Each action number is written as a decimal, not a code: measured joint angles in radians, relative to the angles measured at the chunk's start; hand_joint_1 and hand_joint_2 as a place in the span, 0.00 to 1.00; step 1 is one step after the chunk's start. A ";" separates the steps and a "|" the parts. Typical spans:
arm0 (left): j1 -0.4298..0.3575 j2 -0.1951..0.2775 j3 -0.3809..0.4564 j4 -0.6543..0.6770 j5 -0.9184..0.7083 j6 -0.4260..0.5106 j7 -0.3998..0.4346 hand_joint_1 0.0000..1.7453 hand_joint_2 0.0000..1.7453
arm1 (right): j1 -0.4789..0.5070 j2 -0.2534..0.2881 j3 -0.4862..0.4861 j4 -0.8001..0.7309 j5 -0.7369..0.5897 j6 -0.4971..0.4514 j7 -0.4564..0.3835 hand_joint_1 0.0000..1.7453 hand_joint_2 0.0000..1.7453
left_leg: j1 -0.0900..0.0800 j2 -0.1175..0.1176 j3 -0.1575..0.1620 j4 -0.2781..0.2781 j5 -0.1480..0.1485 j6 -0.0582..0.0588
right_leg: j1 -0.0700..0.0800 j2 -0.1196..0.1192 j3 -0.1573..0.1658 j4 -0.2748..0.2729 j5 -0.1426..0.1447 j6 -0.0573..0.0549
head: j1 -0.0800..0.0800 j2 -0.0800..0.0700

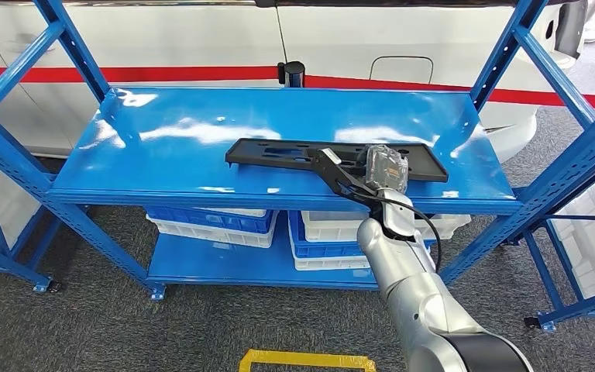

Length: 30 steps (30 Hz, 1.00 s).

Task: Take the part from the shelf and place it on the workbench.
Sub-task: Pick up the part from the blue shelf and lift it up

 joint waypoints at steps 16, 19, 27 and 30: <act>0.002 0.003 0.046 0.000 0.001 -0.051 -0.052 0.00 1.00 | -0.006 -0.063 -0.045 -0.041 -0.001 -0.007 0.004 1.00 1.00 | 0.000 -0.002 0.000 0.003 0.000 0.000 | 0.000 -0.001 0.002 0.000 0.000 0.001 | 0.000 0.000; 0.002 0.004 0.046 0.000 -0.016 -0.050 -0.052 0.00 1.00 | -0.003 -0.073 -0.053 -0.051 0.001 -0.012 0.013 1.00 1.00 | 0.000 -0.002 0.000 0.004 0.000 0.000 | 0.000 -0.001 0.002 0.000 0.000 0.001 | 0.000 0.000; 0.003 0.010 0.044 0.000 -0.061 -0.054 -0.082 0.00 1.00 | 0.073 -0.119 -0.098 -0.181 0.028 -0.033 0.023 1.00 1.00 | 0.000 -0.005 -0.002 0.005 0.000 0.000 | 0.000 -0.004 0.002 0.000 0.001 0.001 | 0.000 0.000; 0.003 0.012 0.043 0.000 -0.075 -0.062 -0.086 0.00 1.00 | 0.131 -0.132 -0.115 -0.278 0.037 -0.062 0.006 1.00 1.00 | 0.000 -0.005 -0.002 0.006 0.000 0.000 | 0.000 -0.004 0.001 0.000 0.001 0.001 | 0.000 0.000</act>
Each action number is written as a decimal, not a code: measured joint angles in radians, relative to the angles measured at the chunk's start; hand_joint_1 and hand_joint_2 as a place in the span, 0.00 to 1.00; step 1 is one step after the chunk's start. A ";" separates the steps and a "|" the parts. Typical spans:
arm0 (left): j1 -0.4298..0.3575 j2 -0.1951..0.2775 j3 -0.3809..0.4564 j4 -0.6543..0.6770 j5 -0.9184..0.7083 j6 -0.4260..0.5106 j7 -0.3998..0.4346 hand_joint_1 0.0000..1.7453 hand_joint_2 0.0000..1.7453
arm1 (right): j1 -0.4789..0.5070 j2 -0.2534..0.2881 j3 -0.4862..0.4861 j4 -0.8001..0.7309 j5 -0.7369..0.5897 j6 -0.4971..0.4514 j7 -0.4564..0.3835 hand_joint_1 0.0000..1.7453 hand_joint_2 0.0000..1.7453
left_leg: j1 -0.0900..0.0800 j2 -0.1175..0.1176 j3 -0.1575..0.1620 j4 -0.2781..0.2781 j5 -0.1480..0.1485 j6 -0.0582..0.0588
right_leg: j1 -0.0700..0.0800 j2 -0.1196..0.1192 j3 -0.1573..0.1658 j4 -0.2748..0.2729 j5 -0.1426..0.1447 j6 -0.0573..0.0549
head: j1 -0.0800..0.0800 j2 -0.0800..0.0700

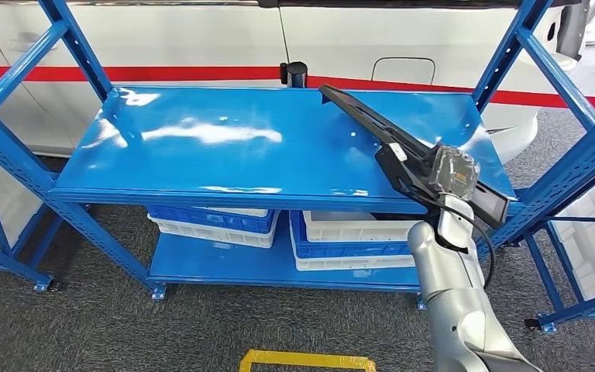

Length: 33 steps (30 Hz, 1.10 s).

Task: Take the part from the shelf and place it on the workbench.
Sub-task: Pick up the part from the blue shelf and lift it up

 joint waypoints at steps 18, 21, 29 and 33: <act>0.002 0.000 0.009 0.000 0.004 0.072 -0.038 0.00 1.00 | 0.338 -0.027 0.059 -0.697 -0.115 -0.206 -0.238 1.00 1.00 | 0.000 0.001 -0.004 0.000 0.000 0.000 | 0.000 0.001 -0.006 0.002 0.000 0.000 | 0.000 0.000; 0.004 -0.003 0.020 0.000 0.013 0.084 -0.041 0.00 1.00 | 0.376 -0.029 0.083 -0.784 -0.143 -0.212 -0.277 1.00 1.00 | 0.000 0.001 -0.005 0.000 0.000 0.000 | 0.000 0.001 -0.006 0.002 0.000 0.000 | 0.000 0.000; 0.006 -0.006 0.047 0.000 0.026 0.099 -0.058 0.00 1.00 | 0.498 -0.036 0.122 -0.965 -0.187 -0.213 -0.328 1.00 1.00 | 0.000 0.001 -0.006 0.000 0.000 0.000 | 0.000 0.001 -0.007 0.002 0.000 0.000 | 0.000 0.000; 0.006 -0.007 0.061 0.000 0.041 0.101 -0.064 0.00 1.00 | 0.558 -0.036 0.129 -1.019 -0.251 -0.213 -0.388 1.00 1.00 | -0.002 0.000 -0.012 0.013 -0.005 0.008 | -0.013 0.001 -0.010 0.000 0.004 0.007 | -0.001 0.000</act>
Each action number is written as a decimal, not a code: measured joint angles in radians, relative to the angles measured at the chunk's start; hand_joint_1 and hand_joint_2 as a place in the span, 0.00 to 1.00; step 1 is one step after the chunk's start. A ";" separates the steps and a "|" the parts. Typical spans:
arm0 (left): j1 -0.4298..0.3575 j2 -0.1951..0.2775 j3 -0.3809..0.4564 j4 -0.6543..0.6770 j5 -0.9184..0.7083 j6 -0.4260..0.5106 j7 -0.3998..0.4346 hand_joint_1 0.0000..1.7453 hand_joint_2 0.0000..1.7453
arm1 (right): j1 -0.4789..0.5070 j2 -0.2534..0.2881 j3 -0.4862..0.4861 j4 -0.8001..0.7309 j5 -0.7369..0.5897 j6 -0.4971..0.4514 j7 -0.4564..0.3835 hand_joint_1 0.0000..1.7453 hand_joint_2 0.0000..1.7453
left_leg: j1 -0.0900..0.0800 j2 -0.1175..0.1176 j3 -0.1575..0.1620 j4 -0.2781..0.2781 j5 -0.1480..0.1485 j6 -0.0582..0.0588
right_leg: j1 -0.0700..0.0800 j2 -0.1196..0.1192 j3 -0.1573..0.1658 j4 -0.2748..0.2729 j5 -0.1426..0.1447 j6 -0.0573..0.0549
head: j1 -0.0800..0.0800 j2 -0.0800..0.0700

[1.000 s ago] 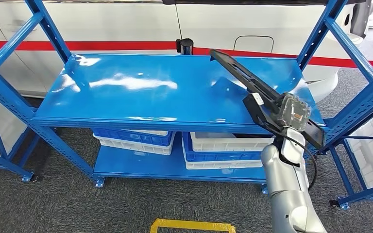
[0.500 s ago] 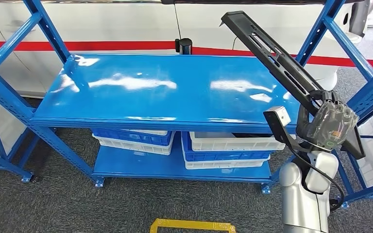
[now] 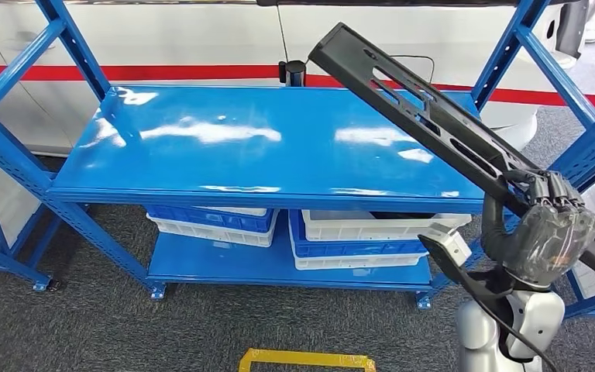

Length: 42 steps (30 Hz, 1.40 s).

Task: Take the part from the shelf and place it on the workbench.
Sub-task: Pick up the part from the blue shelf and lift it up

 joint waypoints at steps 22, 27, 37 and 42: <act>-0.001 -0.027 0.068 0.002 0.028 0.028 -0.041 0.00 1.00 | 0.194 0.056 -0.019 -0.115 -0.178 -0.002 -0.198 1.00 1.00 | 0.026 0.017 -0.118 0.221 -0.119 -0.042 | -0.004 -0.004 -0.058 0.068 -0.004 -0.035 | -0.003 0.000; -0.001 -0.027 0.068 0.002 0.028 0.019 -0.053 0.00 1.00 | 0.231 0.064 -0.021 -0.149 -0.184 -0.002 -0.206 1.00 1.00 | 0.020 0.016 -0.040 0.185 -0.100 -0.014 | 0.022 -0.006 -0.091 0.068 0.024 -0.051 | -0.003 0.000; -0.004 -0.034 0.071 0.002 0.025 0.014 -0.064 0.00 1.00 | 0.258 0.072 -0.023 -0.184 -0.197 -0.002 -0.202 1.00 1.00 | 0.002 0.031 0.008 -0.016 0.007 0.026 | 0.019 -0.012 -0.156 0.192 -0.058 -0.027 | -0.003 0.000; 0.000 -0.034 0.071 0.005 0.010 -0.010 -0.079 0.00 1.00 | 0.292 0.073 -0.022 -0.206 -0.208 -0.002 -0.201 1.00 1.00 | 0.009 0.036 -0.049 -0.003 0.045 0.011 | 0.004 -0.013 -0.091 0.239 -0.077 0.020 | 0.000 0.000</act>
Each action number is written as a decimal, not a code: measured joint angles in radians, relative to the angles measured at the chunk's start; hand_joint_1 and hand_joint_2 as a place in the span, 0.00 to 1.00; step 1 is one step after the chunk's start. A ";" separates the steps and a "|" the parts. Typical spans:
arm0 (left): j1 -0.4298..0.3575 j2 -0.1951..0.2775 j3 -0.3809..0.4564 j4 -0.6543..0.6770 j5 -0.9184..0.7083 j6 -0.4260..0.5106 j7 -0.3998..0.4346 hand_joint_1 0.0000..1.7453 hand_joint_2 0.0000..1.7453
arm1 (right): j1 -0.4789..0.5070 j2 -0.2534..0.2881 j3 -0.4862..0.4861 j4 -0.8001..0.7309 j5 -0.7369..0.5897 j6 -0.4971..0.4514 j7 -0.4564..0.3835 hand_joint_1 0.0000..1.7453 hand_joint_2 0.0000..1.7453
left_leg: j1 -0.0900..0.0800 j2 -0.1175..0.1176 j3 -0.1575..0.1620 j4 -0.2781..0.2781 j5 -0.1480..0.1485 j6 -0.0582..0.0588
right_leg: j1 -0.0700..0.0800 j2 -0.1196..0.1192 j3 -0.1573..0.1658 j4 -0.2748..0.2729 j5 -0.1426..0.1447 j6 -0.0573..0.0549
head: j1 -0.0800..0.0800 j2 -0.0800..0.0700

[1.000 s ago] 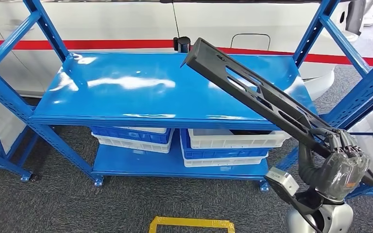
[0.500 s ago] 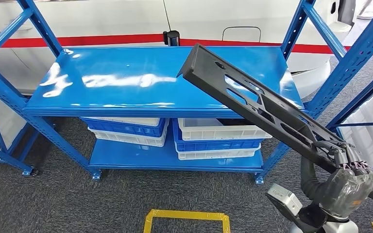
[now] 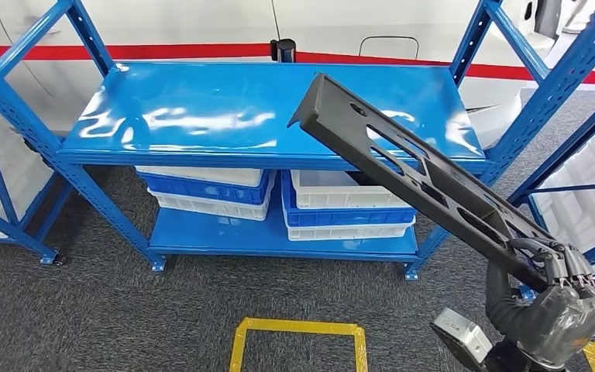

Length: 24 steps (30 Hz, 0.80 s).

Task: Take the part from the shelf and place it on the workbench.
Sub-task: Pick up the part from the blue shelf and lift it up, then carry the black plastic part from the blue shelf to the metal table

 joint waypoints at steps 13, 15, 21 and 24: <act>0.000 0.006 0.000 0.002 -0.007 0.015 0.014 0.00 1.00 | 0.008 0.009 -0.001 -0.018 -0.036 0.000 -0.007 1.00 1.00 | 0.008 -0.013 -0.108 0.315 -0.180 -0.050 | 0.006 -0.001 0.054 -0.189 0.063 -0.070 | -0.007 0.000; -0.001 0.005 0.000 0.002 -0.012 0.018 0.017 0.00 1.00 | 0.003 0.011 -0.004 -0.014 -0.040 0.000 -0.013 1.00 1.00 | 0.007 -0.014 -0.041 0.249 -0.137 -0.039 | 0.010 0.000 0.038 -0.188 0.078 -0.067 | -0.007 0.000; -0.002 0.001 -0.001 0.002 -0.033 0.027 0.024 0.00 1.00 | -0.033 0.018 -0.004 0.002 -0.047 0.000 -0.001 1.00 1.00 | -0.010 -0.019 0.098 0.008 -0.092 -0.004 | 0.013 -0.004 0.016 -0.191 0.114 -0.034 | -0.007 0.000; -0.004 -0.006 0.000 0.002 -0.037 0.041 0.030 0.00 1.00 | -0.049 0.014 0.005 0.020 -0.078 0.000 0.018 1.00 1.00 | -0.006 -0.011 0.074 -0.013 -0.054 0.011 | 0.015 -0.004 -0.013 -0.144 0.071 -0.034 | -0.003 0.000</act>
